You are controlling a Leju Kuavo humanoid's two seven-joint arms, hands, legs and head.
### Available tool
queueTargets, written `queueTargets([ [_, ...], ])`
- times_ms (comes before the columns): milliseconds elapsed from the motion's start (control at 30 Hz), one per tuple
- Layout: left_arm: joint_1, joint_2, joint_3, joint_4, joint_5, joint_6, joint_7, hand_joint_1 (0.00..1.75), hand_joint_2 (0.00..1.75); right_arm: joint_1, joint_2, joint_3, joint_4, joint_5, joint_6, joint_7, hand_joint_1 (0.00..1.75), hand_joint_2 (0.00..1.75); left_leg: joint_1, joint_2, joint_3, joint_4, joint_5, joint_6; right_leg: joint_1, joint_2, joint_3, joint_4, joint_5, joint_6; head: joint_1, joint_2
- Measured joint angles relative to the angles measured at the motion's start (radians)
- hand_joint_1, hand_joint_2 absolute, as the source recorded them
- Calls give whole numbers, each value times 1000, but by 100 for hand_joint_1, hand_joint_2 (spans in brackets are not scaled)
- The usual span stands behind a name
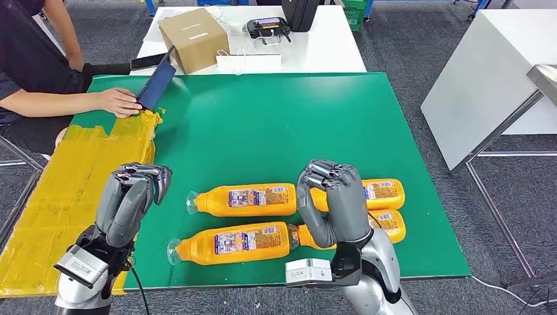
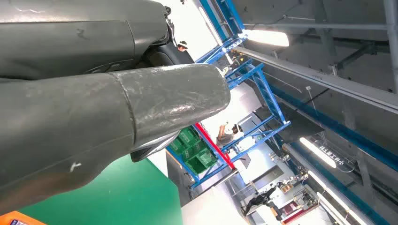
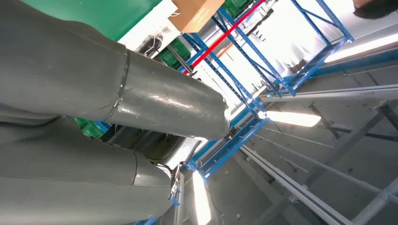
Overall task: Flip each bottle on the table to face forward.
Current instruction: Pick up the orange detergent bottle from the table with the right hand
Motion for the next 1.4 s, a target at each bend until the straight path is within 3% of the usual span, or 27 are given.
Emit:
queueTargets([
  [167,0,0,0,0,0,0,0,175,0,0,0,0,0,0,0,0,175,0,0,0,0,0,0,0,0,0,0,0,0,0,0,0],
  [200,0,0,0,0,0,0,0,143,0,0,0,0,0,0,0,0,175,0,0,0,0,0,0,0,0,0,0,0,0,0,0,0],
  [300,46,-8,11,-21,70,44,40,12,0,17,0,-12,-4,-75,-28,14,44,0,0,1,1,0,-1,-1,0,1,1,0,0,0,0,0],
  [333,95,-17,28,-48,147,69,63,0,0,38,1,-34,-11,-155,-48,14,0,0,0,2,2,0,-3,-2,0,2,1,0,0,0,0,0],
  [433,270,-51,117,-133,425,61,90,0,0,114,9,-163,-32,-427,-62,-14,0,0,-1,4,1,0,-6,-2,-1,4,-1,0,-2,0,1,0],
  [500,328,-69,166,-163,468,36,92,0,0,136,12,-234,-36,-466,-26,-6,0,0,-1,2,-2,0,-6,-2,-1,3,-3,-1,-2,0,2,0],
  [633,363,-98,207,-193,402,67,103,0,0,153,20,-275,-39,-408,15,21,0,175,-1,1,-2,0,-5,-2,0,2,-3,-1,-2,0,2,0],
  [767,378,-118,221,-199,324,133,106,0,0,156,15,-287,-36,-407,74,68,0,175,0,1,-2,0,-4,-2,0,3,-3,-1,-2,-1,2,0],
  [933,394,-125,224,-199,315,142,91,0,0,156,12,-292,-32,-420,118,78,0,175,0,1,-2,0,-4,-1,0,2,-2,0,-1,-1,2,0],
  [1067,401,-127,229,-199,321,138,86,0,0,143,-12,-277,-18,-450,273,127,0,175,-1,1,-2,0,-4,-1,0,2,-2,0,-1,-1,2,0],
  [1267,395,-127,237,-197,320,102,83,0,0,29,-99,-150,69,-366,495,235,0,175,-1,1,-1,0,-3,0,0,2,-2,0,-1,0,2,0],
  [1400,378,-127,236,-189,316,83,89,0,0,-51,-141,-44,130,-362,537,277,0,175,0,1,-1,0,-2,0,0,2,-2,0,-1,0,2,0],
])
